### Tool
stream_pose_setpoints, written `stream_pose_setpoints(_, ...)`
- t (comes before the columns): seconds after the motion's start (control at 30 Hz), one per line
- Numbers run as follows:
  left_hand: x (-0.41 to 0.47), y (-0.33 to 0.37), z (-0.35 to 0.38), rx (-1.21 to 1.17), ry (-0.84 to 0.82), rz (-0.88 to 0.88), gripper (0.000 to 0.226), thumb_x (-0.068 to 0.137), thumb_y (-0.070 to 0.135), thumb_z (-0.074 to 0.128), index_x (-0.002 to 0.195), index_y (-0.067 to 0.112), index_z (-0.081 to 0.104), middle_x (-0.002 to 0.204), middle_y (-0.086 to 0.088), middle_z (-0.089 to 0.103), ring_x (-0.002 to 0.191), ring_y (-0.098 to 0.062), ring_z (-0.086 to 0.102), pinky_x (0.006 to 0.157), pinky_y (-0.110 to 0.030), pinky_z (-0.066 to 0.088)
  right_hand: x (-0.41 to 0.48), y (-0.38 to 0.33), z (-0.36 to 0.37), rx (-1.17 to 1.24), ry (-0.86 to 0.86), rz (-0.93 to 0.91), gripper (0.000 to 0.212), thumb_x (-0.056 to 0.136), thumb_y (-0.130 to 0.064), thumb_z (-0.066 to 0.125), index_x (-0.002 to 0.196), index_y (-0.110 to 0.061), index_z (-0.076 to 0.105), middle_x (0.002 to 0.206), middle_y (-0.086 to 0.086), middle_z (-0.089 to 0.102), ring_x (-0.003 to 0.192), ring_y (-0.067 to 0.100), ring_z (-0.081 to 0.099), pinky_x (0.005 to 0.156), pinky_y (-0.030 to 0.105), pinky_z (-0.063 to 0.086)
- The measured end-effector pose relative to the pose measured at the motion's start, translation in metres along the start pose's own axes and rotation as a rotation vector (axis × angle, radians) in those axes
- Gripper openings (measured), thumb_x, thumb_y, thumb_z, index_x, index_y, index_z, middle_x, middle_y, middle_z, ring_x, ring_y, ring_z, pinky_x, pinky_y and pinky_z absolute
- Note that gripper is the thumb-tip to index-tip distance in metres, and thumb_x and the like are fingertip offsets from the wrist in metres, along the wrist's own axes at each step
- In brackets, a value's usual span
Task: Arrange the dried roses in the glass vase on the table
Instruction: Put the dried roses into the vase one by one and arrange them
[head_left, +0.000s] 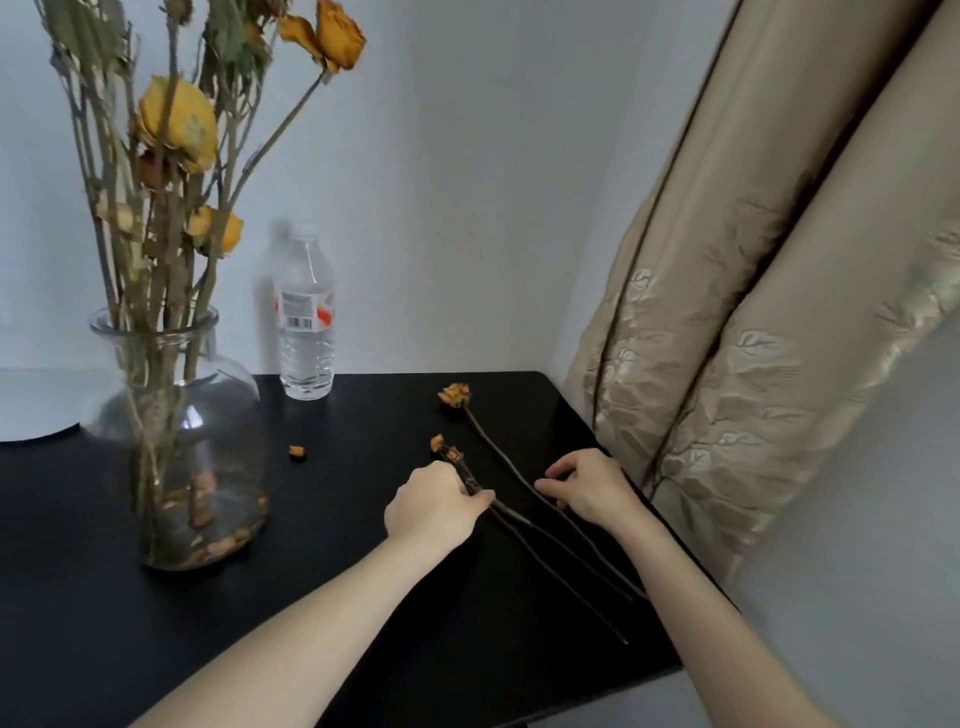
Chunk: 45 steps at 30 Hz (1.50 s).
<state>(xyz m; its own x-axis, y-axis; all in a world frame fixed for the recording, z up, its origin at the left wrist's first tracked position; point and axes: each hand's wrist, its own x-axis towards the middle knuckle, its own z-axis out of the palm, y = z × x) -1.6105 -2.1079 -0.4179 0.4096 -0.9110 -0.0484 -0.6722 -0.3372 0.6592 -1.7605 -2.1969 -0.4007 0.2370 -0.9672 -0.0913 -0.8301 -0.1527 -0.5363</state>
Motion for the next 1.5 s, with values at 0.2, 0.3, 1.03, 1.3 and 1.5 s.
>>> stream_pose_setpoints(0.2, 0.008, 0.010, 0.013, 0.026, -0.010, -0.072, 0.036, 0.085, 0.047, 0.058, 0.065, 0.017, 0.054, 0.063, 0.005, 0.056, 0.063, -0.015, 0.059, 0.050, -0.026, 0.041, 0.011, -0.003, 0.012, -0.026, -0.042, -0.006, 0.024, 0.082, -0.031, 0.069, 0.100, -0.014, 0.067, 0.095, 0.006, 0.069, 0.090, 0.019, 0.065, 0.083, 0.034, 0.054)
stream_pose_setpoints(0.3, 0.010, 0.009, 0.014, 0.018, -0.036, -0.075, 0.036, 0.084, 0.048, 0.060, 0.067, 0.016, 0.056, 0.067, 0.002, 0.059, 0.068, -0.018, 0.062, 0.057, -0.028, 0.046, 0.014, -0.005, 0.015, -0.037, -0.022, 0.003, 0.017, 0.083, -0.029, 0.069, 0.093, -0.016, 0.066, 0.093, 0.004, 0.068, 0.088, 0.018, 0.065, 0.083, 0.036, 0.055)
stream_pose_setpoints(1.03, 0.013, 0.013, 0.004, -0.135, -0.140, -0.271, 0.009, 0.080, 0.020, 0.063, 0.079, 0.013, 0.059, 0.063, -0.001, 0.063, 0.054, -0.012, 0.060, 0.074, -0.029, 0.057, 0.013, -0.025, 0.008, -0.186, 0.033, -0.136, 0.017, 0.084, -0.029, 0.063, 0.077, -0.014, 0.068, 0.078, 0.002, 0.066, 0.074, 0.019, 0.063, 0.062, 0.031, 0.049)
stream_pose_setpoints(1.3, 0.004, -0.007, -0.020, -0.024, -0.043, -0.188, 0.022, 0.081, 0.026, 0.060, 0.067, 0.012, 0.052, 0.055, -0.001, 0.059, 0.053, -0.016, 0.058, 0.066, -0.030, 0.052, 0.006, -0.042, -0.002, -0.071, 0.072, -0.168, 0.030, 0.088, -0.028, 0.060, 0.059, -0.020, 0.057, 0.061, -0.003, 0.056, 0.061, 0.010, 0.055, 0.052, 0.024, 0.037)
stream_pose_setpoints(1.5, -0.012, -0.028, -0.054, -0.026, 0.024, -0.045, 0.026, 0.084, 0.031, 0.058, 0.073, 0.009, 0.061, 0.049, 0.001, 0.057, 0.062, -0.018, 0.066, 0.068, -0.033, 0.054, -0.008, -0.064, -0.007, 0.225, 0.054, -0.253, 0.020, 0.087, -0.022, 0.060, 0.067, -0.015, 0.061, 0.050, -0.006, 0.051, 0.040, 0.001, 0.046, 0.052, 0.018, 0.037)
